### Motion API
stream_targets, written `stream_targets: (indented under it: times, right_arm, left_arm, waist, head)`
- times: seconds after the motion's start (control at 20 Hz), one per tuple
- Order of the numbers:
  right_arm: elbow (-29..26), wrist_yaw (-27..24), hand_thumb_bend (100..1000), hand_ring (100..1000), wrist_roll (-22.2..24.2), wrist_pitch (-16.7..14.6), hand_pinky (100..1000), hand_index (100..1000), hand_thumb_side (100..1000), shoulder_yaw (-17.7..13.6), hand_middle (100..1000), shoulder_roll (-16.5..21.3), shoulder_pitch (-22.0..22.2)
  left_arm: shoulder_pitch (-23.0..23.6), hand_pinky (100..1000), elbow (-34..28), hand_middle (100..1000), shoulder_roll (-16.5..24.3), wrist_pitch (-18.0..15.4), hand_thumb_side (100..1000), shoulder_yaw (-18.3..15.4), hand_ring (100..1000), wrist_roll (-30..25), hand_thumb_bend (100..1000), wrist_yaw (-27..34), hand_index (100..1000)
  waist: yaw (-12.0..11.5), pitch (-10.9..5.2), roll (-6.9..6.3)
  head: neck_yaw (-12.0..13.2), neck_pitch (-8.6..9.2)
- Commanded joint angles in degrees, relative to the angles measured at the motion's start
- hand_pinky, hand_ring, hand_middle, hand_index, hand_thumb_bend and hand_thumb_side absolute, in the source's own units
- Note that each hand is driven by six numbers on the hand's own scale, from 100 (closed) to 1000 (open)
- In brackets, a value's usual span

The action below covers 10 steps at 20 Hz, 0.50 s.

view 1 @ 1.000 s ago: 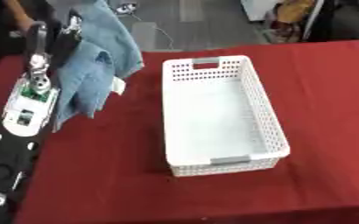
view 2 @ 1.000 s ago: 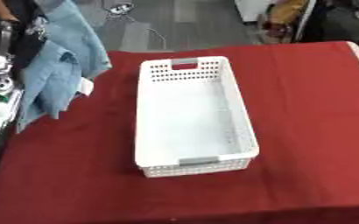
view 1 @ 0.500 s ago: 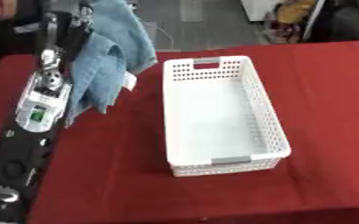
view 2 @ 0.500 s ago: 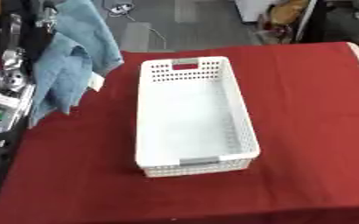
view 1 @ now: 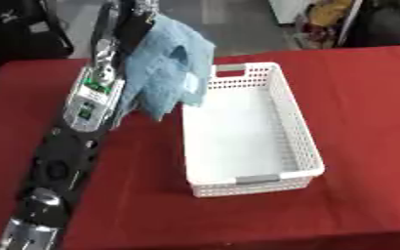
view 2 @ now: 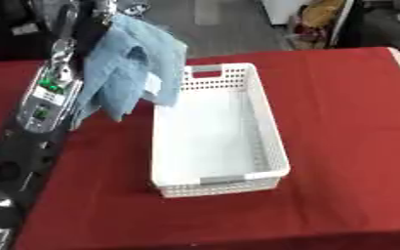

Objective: Pick up objects on the table and place them in the box.

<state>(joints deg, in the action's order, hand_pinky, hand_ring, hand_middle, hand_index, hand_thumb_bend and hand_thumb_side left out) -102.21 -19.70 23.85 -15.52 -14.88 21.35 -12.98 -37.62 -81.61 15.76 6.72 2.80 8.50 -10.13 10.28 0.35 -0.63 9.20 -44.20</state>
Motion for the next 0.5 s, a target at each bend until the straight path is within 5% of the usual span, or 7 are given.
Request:
stream_targets:
  times: [0.05,0.5]
  right_arm:
    - [-0.94,-0.13,100,942,0.25,-0.01,809,1000,942,-0.02,878,0.70,-0.57]
    - [-1.15,-0.37,100,942,-0.02,0.21,809,1000,943,-0.15,878,0.30,-1.03]
  left_arm:
    - [-3.46,100,1.29,107,-0.19,0.84,672,2.22,100,-2.66,100,-2.64,128]
    - [-8.45,100,10.64,116,-2.93,2.07,635,6.99,100,-7.81,100,-12.01,136]
  waist:
    - [0.19,-0.81,0.08]
    - [0.99,-0.63,0.09]
  head:
    - [0.95,0.09]
    - [2.49,0.09]
